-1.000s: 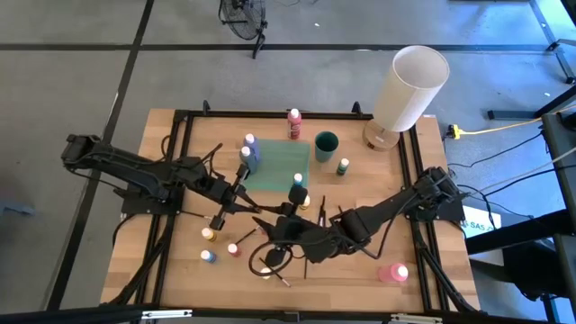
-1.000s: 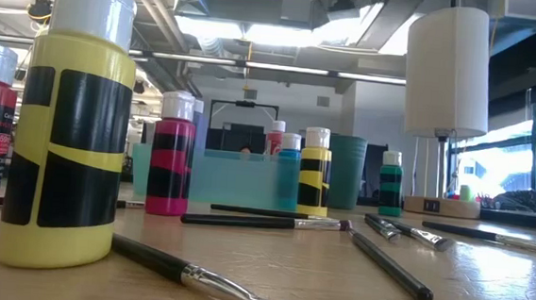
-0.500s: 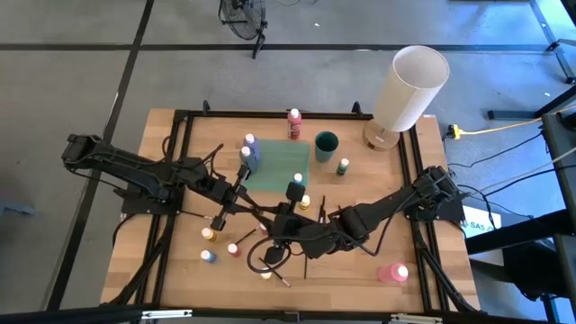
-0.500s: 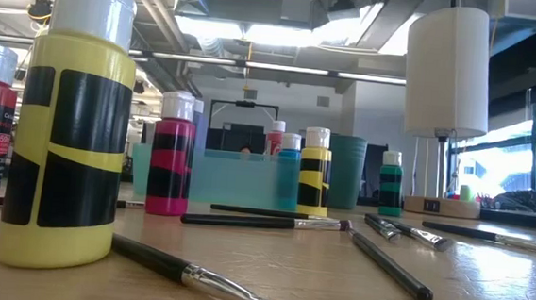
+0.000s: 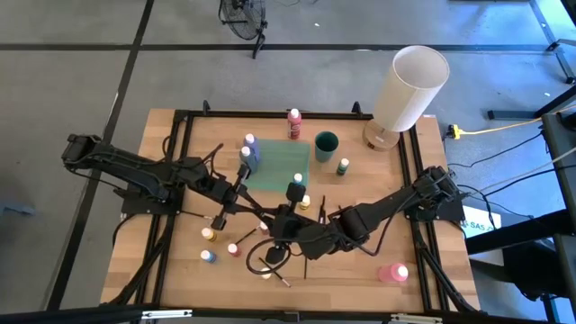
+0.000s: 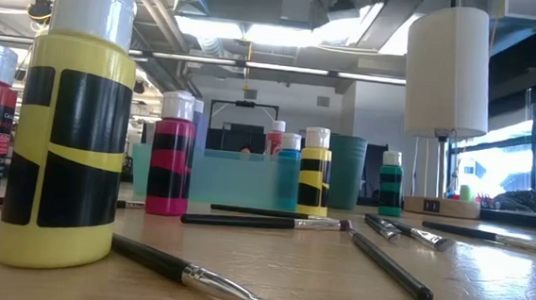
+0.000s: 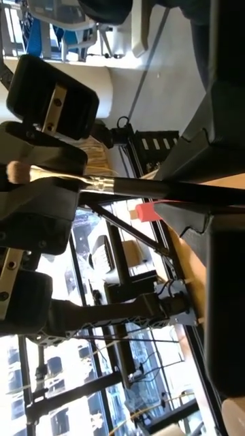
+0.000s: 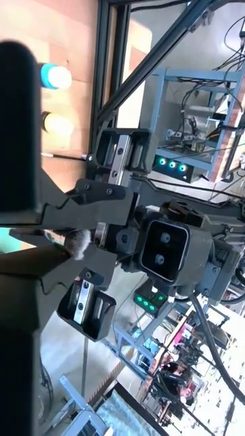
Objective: Pick & Place Paint Supplies
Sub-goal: Put the black paint brush into the dark green cup
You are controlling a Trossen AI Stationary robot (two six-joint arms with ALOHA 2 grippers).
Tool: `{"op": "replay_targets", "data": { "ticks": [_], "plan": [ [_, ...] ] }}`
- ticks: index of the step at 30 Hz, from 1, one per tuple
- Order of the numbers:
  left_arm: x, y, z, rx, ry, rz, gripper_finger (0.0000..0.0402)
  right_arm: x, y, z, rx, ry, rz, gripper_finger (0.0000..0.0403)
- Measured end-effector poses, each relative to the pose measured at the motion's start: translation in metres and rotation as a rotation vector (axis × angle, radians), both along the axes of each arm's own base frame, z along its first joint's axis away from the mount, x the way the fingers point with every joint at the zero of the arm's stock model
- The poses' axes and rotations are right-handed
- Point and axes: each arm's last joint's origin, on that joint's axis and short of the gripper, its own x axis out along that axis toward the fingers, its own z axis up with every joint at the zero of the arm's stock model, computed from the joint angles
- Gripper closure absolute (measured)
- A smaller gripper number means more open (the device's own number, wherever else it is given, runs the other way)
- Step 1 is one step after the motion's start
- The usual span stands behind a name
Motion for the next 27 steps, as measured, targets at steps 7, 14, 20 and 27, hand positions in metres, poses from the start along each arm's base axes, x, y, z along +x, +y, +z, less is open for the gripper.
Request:
{"op": "replay_targets", "data": {
  "ticks": [7,14,20,27],
  "plan": [
    [0.001,0.003,0.0,0.001,0.0,0.091,0.0343,-0.008,0.006,-0.004,-0.071,0.024,-0.109,0.0377],
    [-0.004,0.01,-0.002,0.043,0.054,0.331,0.0311,-0.038,0.024,-0.011,-0.218,-0.004,-0.429,0.0377],
    [-0.018,0.018,0.0,0.114,0.103,0.539,0.0278,-0.087,0.03,0.006,-0.125,-0.109,-0.451,0.0377],
    [-0.03,0.021,0.0,0.143,0.158,0.56,0.0265,-0.144,-0.008,0.02,0.123,-0.09,-0.469,0.0377]
  ]
}}
